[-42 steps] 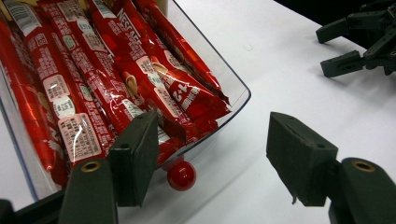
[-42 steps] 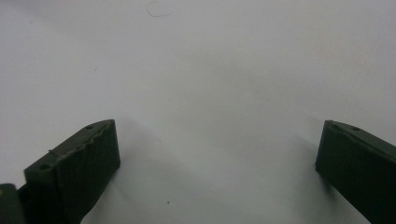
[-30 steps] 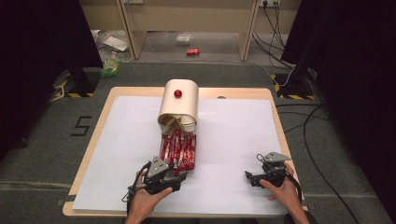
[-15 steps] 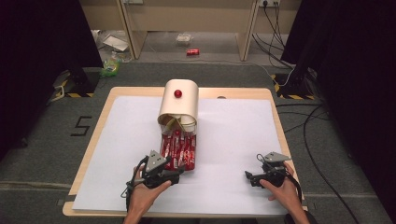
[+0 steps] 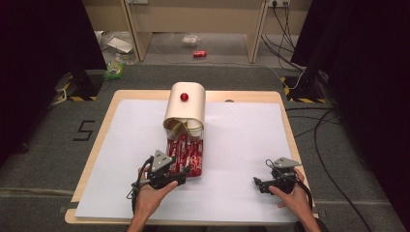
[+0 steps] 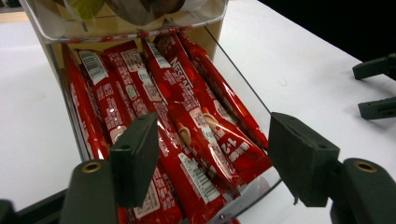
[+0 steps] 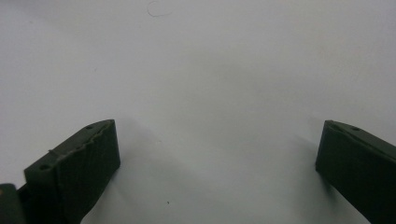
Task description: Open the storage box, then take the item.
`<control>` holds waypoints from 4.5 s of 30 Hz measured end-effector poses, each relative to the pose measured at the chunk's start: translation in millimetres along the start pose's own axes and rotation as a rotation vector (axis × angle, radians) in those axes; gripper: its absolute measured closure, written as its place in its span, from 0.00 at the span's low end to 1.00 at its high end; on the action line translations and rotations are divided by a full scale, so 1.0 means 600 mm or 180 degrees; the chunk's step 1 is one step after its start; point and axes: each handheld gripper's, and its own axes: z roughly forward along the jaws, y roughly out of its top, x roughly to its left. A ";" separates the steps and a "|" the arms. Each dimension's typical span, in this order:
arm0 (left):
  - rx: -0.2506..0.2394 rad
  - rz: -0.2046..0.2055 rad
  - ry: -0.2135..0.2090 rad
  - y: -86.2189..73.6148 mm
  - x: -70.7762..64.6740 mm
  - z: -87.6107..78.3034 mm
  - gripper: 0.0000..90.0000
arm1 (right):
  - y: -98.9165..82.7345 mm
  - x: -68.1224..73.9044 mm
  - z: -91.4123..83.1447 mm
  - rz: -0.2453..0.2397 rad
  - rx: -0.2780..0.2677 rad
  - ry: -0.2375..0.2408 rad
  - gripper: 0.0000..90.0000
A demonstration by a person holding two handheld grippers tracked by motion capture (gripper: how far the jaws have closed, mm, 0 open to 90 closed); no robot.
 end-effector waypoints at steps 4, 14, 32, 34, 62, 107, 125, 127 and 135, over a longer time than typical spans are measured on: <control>0.0001 -0.0026 0.0011 0.004 0.001 0.005 0.34 | 0.000 0.000 0.000 0.0001 -0.0001 0.0000 0.00; 0.0029 -0.0030 0.0055 0.007 0.006 0.017 0.30 | 0.000 0.000 0.000 0.0000 -0.0002 0.0001 0.00; 0.0053 -0.0121 0.0071 0.011 0.025 0.030 0.39 | 0.000 0.000 0.000 0.0001 -0.0008 0.0000 0.00; 0.0055 -0.0121 0.0067 0.012 0.024 0.032 0.39 | 0.000 0.000 0.000 -0.0005 -0.0006 0.0000 0.00; 0.0051 -0.0059 0.0214 0.011 0.031 0.043 0.49 | 0.000 0.000 0.000 0.0002 -0.0008 0.0001 0.00; 0.0109 0.0299 0.0570 0.011 0.013 0.068 0.92 | 0.000 0.000 0.000 0.0000 0.0002 -0.0001 0.00; 0.0230 0.0234 0.0295 0.025 0.019 0.032 0.93 | 0.000 0.000 0.000 -0.0004 0.0000 -0.0001 0.00; 0.0250 0.0245 0.0290 0.025 0.020 0.029 0.93 | 0.000 0.000 0.000 -0.0005 0.0000 -0.0001 0.00; 0.0230 0.0263 0.0291 0.027 0.020 0.015 0.93 | 0.000 0.001 0.000 -0.0006 -0.0002 -0.0002 0.00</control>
